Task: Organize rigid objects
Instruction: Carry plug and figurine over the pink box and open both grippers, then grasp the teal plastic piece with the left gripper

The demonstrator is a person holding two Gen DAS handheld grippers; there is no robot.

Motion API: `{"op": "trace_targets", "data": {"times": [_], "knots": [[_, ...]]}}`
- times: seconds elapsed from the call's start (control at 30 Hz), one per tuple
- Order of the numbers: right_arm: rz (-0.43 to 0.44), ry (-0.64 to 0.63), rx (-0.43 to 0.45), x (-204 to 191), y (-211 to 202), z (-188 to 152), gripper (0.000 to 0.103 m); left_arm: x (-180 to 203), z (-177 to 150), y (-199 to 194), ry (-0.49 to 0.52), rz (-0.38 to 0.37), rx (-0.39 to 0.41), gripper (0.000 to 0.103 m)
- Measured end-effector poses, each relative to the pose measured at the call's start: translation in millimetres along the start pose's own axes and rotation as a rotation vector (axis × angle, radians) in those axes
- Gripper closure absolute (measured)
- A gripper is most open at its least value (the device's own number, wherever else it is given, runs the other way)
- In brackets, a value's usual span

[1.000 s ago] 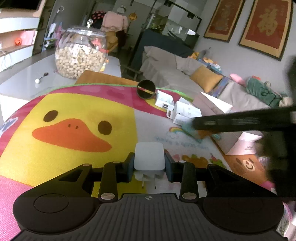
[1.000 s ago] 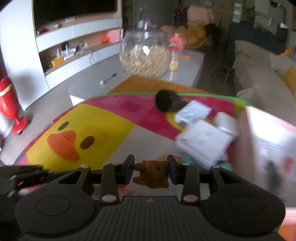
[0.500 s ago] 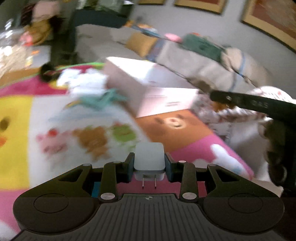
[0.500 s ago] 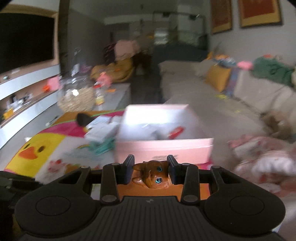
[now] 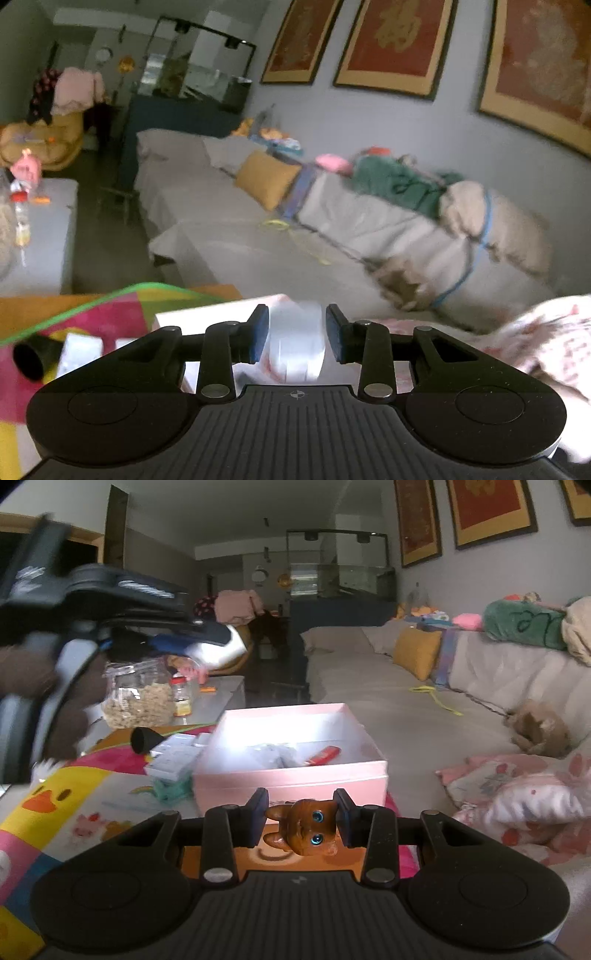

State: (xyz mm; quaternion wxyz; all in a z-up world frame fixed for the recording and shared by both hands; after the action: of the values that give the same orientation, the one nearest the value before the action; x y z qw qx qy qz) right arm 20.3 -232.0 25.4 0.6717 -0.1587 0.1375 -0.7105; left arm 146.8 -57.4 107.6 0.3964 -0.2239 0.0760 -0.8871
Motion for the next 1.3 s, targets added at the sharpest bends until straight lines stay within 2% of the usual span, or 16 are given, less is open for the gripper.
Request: {"op": "trace_targets", "data": {"times": [0.1,0.23,0.4,0.5,0.57,0.7,0.73,0.8,0.87,0.97,1.17,1.3], "knots": [[-0.022,0.011,-0.014,10.5,4.0,-5.7,0.065,-6.6,-4.1,0.8,-0.003,0.026,0.028,0.066],[-0.03,0.039,-0.049,17.4,8.8,-11.7,0.065,-26.0,-20.6,-26.4,-0.075,0.043,0.049,0.066],[0.024,0.077,-0.072,14.2,12.0,-6.2,0.065,-58.8,-84.1,-78.3,-0.156,0.142,-0.032,0.066],[0.031,0.092,-0.048,10.5,18.9,13.3,0.065,-74.5,-126.7,-98.5,-0.215,0.156,-0.099,0.066],[0.047,0.117,-0.022,6.1,27.5,36.2,0.065,-84.2,-144.1,-110.6,-0.23,0.168,-0.116,0.066],[0.102,0.191,0.015,-4.0,54.8,95.2,0.064,-93.2,-157.5,-115.3,-0.178,0.21,-0.142,0.066],[0.119,0.204,0.013,-7.5,63.6,109.6,0.061,-92.2,-157.0,-115.1,-0.159,0.22,-0.145,0.066],[0.092,0.214,-0.002,-11.4,76.1,126.2,0.039,-91.8,-156.9,-115.6,-0.134,0.229,-0.143,0.066],[0.047,0.186,0.026,-15.8,76.5,131.5,0.032,-92.9,-158.1,-115.9,-0.135,0.224,-0.14,0.066],[0.037,0.125,0.032,-20.6,70.6,113.9,0.031,-96.7,-158.0,-112.2,-0.152,0.224,-0.141,0.066],[-0.02,0.087,-0.025,-15.2,63.3,49.3,0.027,-104.6,-141.2,-102.2,-0.158,0.258,-0.109,0.066],[0.023,0.026,-0.085,-22.4,60.0,14.5,0.027,-108.4,-128.9,-93.9,-0.129,0.292,-0.095,0.066]]}}
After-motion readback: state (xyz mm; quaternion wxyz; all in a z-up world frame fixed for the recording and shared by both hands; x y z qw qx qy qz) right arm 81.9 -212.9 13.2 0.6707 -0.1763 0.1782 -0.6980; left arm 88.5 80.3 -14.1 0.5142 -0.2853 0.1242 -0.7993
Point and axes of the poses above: each gripper's, at about its wrist camera, not at the fingertips, and y roughly the way its jaws point, x to its right, z to its top, the point moved 8 cm from there along y, roughly the way its jaws point, and after that the axes turned 11 degrees about -z, right-handed, at the moved point
